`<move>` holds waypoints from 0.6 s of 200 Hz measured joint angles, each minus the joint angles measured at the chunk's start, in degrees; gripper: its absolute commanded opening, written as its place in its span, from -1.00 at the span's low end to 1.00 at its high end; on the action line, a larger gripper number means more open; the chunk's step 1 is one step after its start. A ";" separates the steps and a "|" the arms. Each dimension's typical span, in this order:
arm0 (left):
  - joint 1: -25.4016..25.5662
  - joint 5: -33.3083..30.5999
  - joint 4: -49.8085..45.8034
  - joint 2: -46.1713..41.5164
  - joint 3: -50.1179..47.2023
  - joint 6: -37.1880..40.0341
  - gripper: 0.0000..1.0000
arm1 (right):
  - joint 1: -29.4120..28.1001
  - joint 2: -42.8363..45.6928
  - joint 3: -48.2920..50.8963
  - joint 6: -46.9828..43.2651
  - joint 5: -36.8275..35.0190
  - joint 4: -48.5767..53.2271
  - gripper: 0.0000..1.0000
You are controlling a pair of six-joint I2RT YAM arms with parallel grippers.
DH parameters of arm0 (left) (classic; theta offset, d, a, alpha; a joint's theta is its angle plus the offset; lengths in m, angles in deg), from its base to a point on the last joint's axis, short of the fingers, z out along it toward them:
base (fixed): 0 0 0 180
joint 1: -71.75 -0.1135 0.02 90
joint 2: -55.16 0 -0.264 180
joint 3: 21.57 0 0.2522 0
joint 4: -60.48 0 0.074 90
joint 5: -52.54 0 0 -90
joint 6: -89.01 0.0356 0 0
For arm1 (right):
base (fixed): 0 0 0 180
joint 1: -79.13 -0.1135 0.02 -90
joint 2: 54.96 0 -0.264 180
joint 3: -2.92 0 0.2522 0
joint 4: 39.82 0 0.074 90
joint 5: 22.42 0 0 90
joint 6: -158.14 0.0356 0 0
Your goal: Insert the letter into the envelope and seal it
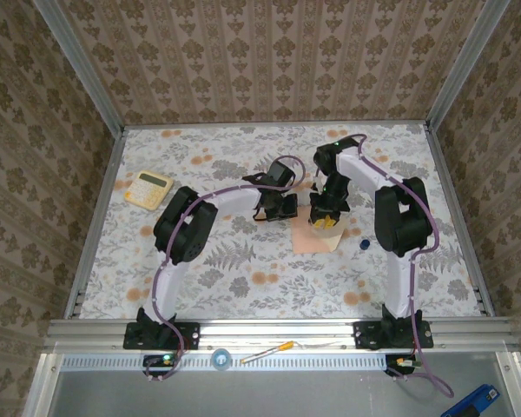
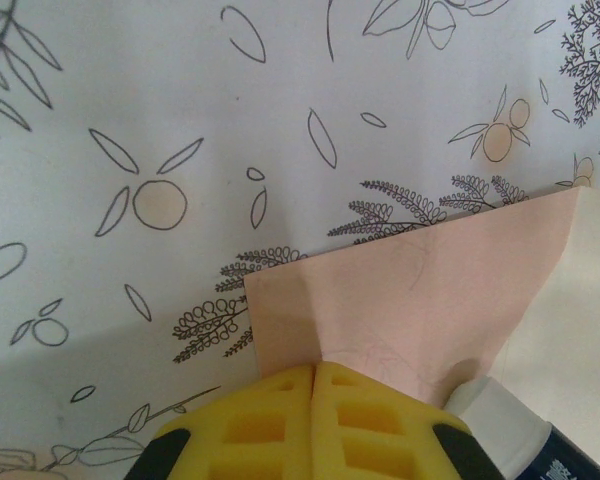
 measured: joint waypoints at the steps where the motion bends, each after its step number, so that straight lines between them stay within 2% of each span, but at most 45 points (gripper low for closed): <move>1: -0.02 0.02 0.00 0.00 0.00 0.00 -1.00 | -0.04 0.13 0.20 -0.02 0.00 -0.04 -1.00; 66: -0.04 0.20 0.00 0.02 0.00 -0.02 -1.00 | -2.47 7.56 8.90 -0.37 -1.51 0.85 -1.00; 120: -0.04 0.24 0.00 0.02 0.02 -0.02 -1.00 | -2.67 8.24 9.55 -1.38 -1.57 1.77 -1.00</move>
